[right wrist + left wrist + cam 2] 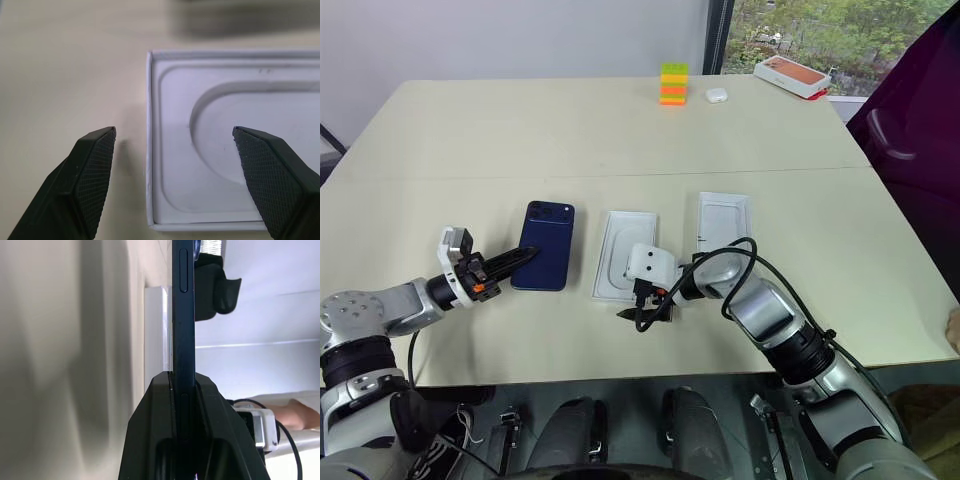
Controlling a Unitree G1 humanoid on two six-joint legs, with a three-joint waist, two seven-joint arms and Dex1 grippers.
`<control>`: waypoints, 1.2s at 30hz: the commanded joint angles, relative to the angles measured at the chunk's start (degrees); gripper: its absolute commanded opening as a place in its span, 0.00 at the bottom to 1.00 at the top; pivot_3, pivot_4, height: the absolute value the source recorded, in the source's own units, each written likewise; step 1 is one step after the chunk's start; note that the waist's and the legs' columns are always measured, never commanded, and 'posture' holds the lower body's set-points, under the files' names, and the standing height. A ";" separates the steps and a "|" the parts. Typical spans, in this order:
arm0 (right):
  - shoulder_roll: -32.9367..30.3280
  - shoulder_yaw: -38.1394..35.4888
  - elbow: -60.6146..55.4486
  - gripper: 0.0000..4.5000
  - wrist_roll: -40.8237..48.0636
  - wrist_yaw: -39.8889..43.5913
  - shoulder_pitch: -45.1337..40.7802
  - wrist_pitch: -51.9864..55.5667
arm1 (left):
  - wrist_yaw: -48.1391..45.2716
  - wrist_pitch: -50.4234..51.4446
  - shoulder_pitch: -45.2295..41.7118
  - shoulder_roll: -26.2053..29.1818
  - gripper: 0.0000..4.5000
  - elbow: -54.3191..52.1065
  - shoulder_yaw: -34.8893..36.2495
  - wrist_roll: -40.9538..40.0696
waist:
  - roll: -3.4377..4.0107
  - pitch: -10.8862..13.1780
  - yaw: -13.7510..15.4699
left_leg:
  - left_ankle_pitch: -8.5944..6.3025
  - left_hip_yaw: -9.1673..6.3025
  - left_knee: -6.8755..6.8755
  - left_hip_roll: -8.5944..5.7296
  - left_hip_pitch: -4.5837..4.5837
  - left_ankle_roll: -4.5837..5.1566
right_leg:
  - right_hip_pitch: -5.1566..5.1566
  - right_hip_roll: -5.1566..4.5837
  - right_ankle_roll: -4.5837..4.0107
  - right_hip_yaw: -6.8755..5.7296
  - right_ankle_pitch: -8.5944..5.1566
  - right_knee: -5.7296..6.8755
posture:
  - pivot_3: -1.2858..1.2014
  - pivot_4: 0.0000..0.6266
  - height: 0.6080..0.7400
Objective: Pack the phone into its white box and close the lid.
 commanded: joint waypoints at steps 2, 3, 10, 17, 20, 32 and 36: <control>0.05 1.41 0.12 0.82 -1.11 0.50 -1.08 -0.66 | -0.23 -0.58 -0.35 0.86 0.00 -1.61 1.41 -2.00 | 0.00 0.00 -0.02 | 0.00 0.00 0.00 0.00 0.00 0.00 | 0.00 0.00 0.00 0.00 0.00 0.00 | 0.52 0.24 1.00; 0.03 1.51 0.22 0.75 -1.08 0.67 -1.03 -0.65 | -0.12 -0.67 -0.36 0.78 0.00 -1.69 1.42 -2.01 | 0.00 0.00 -0.01 | 0.00 0.00 0.00 0.00 0.01 0.00 | 0.00 0.00 0.00 0.00 0.00 0.00 | 0.52 0.24 1.00; -1.16 2.80 1.24 0.16 -3.28 1.02 -0.65 -2.92 | 1.00 -0.47 -0.65 0.09 0.00 -2.51 1.27 -2.41 | -0.05 -0.03 -0.12 | 0.00 -0.01 0.00 0.00 0.08 0.00 | 0.08 0.00 0.00 -0.01 0.00 -0.01 | 0.52 0.24 1.00; -1.98 2.25 1.69 0.16 -4.27 1.26 -0.23 -4.61 | 1.81 -0.55 -0.62 -0.29 0.00 -3.21 1.12 -2.54 | -0.05 -0.03 -0.02 | 0.02 -0.06 0.03 0.01 0.09 -0.04 | 0.10 0.00 -0.01 -0.01 0.01 0.00 | 0.52 0.24 1.00; -2.94 1.68 0.78 0.16 -4.19 1.50 0.60 -4.67 | 1.99 -0.78 -0.59 -0.40 0.00 -3.51 1.21 -2.52 | -0.05 -0.03 0.00 | 0.02 -0.06 0.03 0.01 0.09 -0.04 | 0.10 0.00 -0.01 -0.01 0.00 -0.01 | 0.52 0.24 1.00; -6.13 -2.18 -5.67 0.16 -0.20 1.94 4.18 -0.63 | 11.70 3.35 -10.03 -6.35 0.00 -4.44 5.70 -6.87 | -0.13 -0.04 1.59 | 0.01 -0.26 0.06 -0.06 -0.03 -0.02 | 0.26 -0.05 0.01 -0.24 0.00 -0.26 | 0.52 0.24 1.00; -5.29 -1.63 -5.00 0.16 -0.38 1.73 3.98 -0.29 | 16.45 5.28 -11.75 -9.94 0.00 -6.78 7.04 -8.84 | -0.14 -0.04 1.00 | 0.01 -0.31 0.09 -0.06 -0.03 -0.02 | 0.30 -0.05 0.01 -0.26 0.00 -0.26 | 0.52 0.24 1.00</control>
